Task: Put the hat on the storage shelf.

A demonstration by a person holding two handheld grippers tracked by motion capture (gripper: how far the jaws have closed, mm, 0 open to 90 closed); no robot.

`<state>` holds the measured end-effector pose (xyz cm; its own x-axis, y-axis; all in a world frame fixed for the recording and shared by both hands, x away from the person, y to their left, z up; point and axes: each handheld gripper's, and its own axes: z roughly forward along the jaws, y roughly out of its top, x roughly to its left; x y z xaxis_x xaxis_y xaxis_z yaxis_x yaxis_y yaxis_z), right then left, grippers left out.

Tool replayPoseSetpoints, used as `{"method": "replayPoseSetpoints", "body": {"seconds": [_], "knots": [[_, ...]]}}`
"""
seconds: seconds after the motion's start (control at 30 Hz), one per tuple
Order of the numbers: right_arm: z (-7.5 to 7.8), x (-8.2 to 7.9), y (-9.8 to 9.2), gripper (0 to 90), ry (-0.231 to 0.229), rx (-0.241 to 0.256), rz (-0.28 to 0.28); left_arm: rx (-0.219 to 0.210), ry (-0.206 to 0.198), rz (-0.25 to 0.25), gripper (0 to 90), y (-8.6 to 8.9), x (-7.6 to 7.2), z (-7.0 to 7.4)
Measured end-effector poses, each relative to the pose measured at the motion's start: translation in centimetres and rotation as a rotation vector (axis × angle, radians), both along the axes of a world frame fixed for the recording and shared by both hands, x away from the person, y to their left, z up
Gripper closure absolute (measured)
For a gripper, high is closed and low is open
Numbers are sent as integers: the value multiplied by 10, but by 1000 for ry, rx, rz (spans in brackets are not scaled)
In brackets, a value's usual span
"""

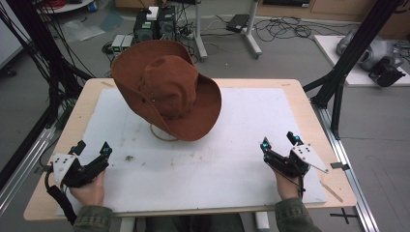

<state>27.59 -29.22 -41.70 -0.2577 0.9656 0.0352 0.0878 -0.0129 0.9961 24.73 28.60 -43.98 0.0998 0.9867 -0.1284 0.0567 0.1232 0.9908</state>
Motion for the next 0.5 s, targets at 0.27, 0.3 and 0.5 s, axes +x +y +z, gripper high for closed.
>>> {"method": "replayPoseSetpoints", "body": {"seconds": [0.27, 0.3, 0.5], "knots": [[-12, -9, -16, 120, 21, 12, -71, -2, 0, -15, 174, -4, 1, -1], [-12, -9, -17, 120, 16, -1, -75, 0, 1, -19, 174, -4, 1, -1], [-17, -6, -15, 119, 10, -36, -62, -3, -1, -14, 174, -4, 1, -1]]}}
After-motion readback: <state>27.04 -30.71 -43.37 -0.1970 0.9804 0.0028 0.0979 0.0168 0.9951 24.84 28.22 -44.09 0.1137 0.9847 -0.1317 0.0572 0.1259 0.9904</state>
